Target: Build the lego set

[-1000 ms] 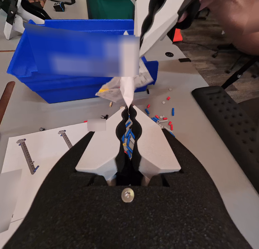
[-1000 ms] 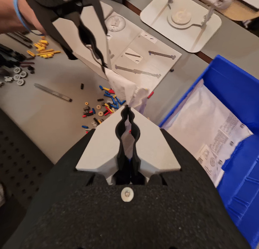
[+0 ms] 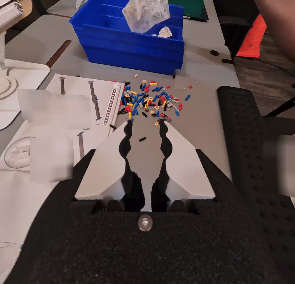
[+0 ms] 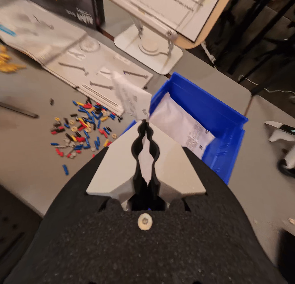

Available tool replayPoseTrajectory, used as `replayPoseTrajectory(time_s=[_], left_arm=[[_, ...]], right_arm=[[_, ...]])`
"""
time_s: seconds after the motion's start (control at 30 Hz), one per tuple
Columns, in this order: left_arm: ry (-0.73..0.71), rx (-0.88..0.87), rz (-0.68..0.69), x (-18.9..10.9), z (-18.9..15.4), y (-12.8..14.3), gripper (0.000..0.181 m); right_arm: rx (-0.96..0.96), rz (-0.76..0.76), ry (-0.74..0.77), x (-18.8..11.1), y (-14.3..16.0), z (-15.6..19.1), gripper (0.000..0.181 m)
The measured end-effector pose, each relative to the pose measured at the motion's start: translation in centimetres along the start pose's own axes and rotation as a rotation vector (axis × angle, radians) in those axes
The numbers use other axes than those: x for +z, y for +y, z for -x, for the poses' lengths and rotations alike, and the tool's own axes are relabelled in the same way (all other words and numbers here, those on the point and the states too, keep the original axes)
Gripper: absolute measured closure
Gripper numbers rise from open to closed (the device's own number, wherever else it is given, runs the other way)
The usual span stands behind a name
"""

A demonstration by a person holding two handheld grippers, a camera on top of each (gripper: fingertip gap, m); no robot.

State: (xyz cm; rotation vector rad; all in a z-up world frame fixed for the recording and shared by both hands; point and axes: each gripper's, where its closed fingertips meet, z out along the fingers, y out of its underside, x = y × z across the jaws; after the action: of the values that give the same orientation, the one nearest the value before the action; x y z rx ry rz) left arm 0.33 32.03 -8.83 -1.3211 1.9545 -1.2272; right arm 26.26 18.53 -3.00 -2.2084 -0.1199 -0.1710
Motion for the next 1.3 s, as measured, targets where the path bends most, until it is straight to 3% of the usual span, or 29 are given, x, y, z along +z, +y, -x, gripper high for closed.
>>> replayPoseTrajectory(time_s=[0.07,0.17,0.27,0.4,0.5,0.6,0.73,0.83,0.97,1.03,1.07,1.2,1.3], left_arm=[[-0.002,-0.022,-0.014,0.1,-0.6,0.1,0.151],[0.018,-0.046,-0.078,1.5,-0.9,-1.9,0.151],[0.064,-0.074,-0.108,4.2,-0.8,-4.7,0.141],[0.101,-0.121,-0.126,7.4,-0.1,-6.5,0.143],[0.234,-0.142,-0.205,7.7,-1.8,-7.6,0.160],[0.267,-0.145,-0.226,8.0,-2.5,-7.9,0.173],[0.207,-0.180,-0.183,7.0,-0.7,-6.3,0.166],[0.247,-0.176,-0.196,5.8,-0.8,-5.8,0.156],[0.201,-0.106,-0.164,6.9,-0.7,-5.9,0.143],[0.241,-0.101,-0.147,7.5,-1.4,-6.1,0.157],[0.262,-0.090,-0.138,7.8,-1.8,-6.2,0.178],[0.229,-0.023,-0.079,8.6,-1.6,-5.6,0.181],[0.257,-0.048,-0.129,7.4,-1.0,-6.4,0.181]], right_arm=[[0.050,-0.054,-0.042,-0.3,-1.2,0.8,0.181],[0.101,-0.079,-0.160,-0.4,-3.0,4.1,0.181],[0.094,-0.010,-0.230,0.8,-3.7,8.0,0.181],[0.043,0.040,-0.319,1.6,-3.4,11.5,0.181],[0.085,0.061,-0.317,2.3,-3.0,11.7,0.181],[0.092,0.078,-0.338,3.1,-2.7,12.7,0.181],[0.146,0.065,-0.319,3.0,-2.1,11.8,0.181],[0.149,0.075,-0.318,2.9,-1.3,11.6,0.181],[0.131,0.077,-0.335,3.2,-1.6,12.5,0.181],[0.119,0.071,-0.349,3.3,-1.9,13.1,0.181],[0.120,0.063,-0.362,3.3,-2.3,13.5,0.181],[0.090,0.074,-0.342,3.6,-2.2,13.4,0.181],[0.139,0.032,-0.393,3.1,-2.2,13.4,0.181]])
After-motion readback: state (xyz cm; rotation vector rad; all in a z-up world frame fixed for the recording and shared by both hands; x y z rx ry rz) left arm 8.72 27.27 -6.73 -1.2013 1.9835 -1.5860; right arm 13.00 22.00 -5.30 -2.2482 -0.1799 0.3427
